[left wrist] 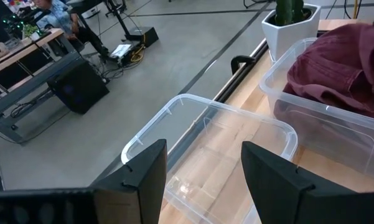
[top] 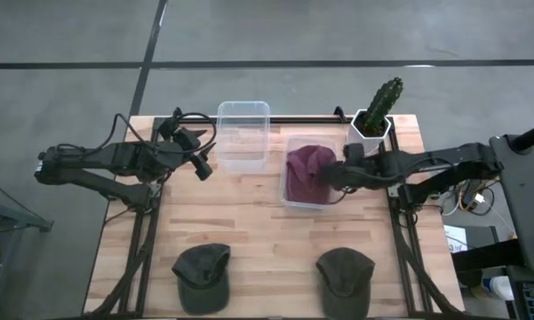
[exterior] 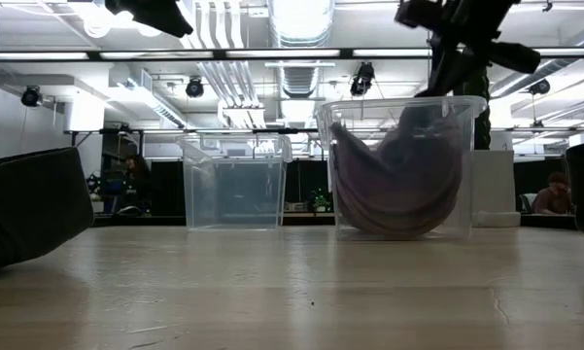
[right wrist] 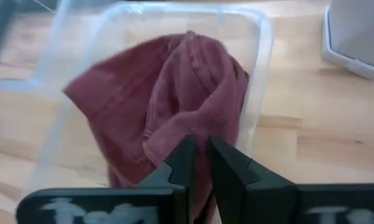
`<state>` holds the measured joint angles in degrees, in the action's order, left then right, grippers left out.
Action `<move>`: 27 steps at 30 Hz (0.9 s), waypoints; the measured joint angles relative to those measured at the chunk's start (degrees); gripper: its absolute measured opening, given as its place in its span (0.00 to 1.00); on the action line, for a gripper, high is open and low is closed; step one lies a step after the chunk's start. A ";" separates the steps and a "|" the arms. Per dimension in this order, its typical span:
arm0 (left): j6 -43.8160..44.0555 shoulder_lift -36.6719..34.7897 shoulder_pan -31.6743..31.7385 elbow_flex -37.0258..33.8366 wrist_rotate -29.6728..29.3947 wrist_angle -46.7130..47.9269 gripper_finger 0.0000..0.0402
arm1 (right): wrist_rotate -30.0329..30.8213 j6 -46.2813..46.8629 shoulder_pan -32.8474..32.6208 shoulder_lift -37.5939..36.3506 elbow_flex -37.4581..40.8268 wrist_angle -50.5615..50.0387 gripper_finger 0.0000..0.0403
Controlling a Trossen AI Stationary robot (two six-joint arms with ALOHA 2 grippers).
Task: Pick & Place hat
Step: Put the red cap into the right transparent bin
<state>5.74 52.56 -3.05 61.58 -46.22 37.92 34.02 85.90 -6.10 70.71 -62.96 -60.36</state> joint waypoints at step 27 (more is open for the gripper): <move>0.16 0.00 0.00 -4.39 0.02 -0.75 0.50 | -8.78 -8.18 5.12 12.18 -4.39 0.95 0.07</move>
<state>5.90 52.56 -3.05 57.19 -46.19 37.17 25.24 77.72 -0.97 82.89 -67.35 -59.42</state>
